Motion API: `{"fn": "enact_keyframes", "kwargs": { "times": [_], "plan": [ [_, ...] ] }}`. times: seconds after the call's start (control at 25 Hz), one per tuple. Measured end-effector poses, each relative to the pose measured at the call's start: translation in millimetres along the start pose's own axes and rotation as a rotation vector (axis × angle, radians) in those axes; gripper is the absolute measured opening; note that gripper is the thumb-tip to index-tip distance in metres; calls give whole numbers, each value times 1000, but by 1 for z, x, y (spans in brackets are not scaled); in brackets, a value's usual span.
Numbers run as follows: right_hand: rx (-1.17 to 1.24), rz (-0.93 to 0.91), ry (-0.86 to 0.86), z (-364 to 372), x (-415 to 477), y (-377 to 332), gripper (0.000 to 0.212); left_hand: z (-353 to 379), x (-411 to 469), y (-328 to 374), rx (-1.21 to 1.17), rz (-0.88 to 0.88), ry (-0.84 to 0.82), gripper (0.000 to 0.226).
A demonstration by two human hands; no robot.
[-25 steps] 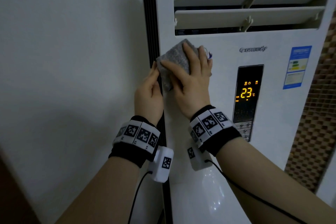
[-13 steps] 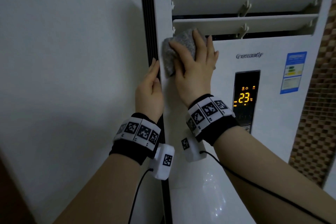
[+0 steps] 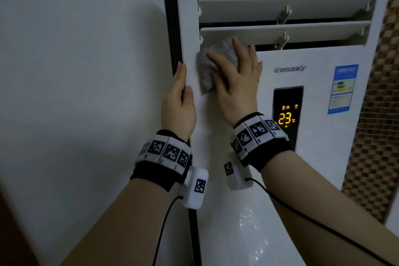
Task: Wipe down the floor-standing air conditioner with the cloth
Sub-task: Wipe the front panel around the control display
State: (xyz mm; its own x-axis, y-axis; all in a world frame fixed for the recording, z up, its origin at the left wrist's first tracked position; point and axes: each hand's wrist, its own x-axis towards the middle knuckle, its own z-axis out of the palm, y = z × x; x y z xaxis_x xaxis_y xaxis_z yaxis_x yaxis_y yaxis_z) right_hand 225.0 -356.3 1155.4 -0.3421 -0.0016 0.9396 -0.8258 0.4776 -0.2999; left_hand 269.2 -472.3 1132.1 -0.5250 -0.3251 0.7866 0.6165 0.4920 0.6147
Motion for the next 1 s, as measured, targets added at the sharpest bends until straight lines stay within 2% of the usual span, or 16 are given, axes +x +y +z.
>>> {"fn": "enact_keyframes", "kwargs": {
  "times": [0.12,0.28,0.4,0.44,0.56,0.6,0.76,0.92,1.0],
  "plan": [
    [39,163,90,-6,3,3,36,6,0,1,30,21,-3,49],
    [-11,3,-9,-11,1,14,36,13,0,7,56,72,-19,55],
    [25,157,99,-17,4,18,36,19,3,12,121,131,-34,56],
    [21,161,92,-16,3,17,36,21,4,13,136,139,-40,57],
    [-5,-13,-25,-17,-1,22,36,26,6,13,180,141,-34,58],
    [-1,-21,-25,-21,1,27,35,28,6,14,206,143,-27,58],
    [27,183,102,-25,7,31,36,35,9,14,309,142,-3,57],
    [-11,2,-11,-28,3,36,36,41,10,13,399,141,30,62],
    [-7,94,61,-37,9,46,36,43,10,13,429,152,43,64]
  ]
}}
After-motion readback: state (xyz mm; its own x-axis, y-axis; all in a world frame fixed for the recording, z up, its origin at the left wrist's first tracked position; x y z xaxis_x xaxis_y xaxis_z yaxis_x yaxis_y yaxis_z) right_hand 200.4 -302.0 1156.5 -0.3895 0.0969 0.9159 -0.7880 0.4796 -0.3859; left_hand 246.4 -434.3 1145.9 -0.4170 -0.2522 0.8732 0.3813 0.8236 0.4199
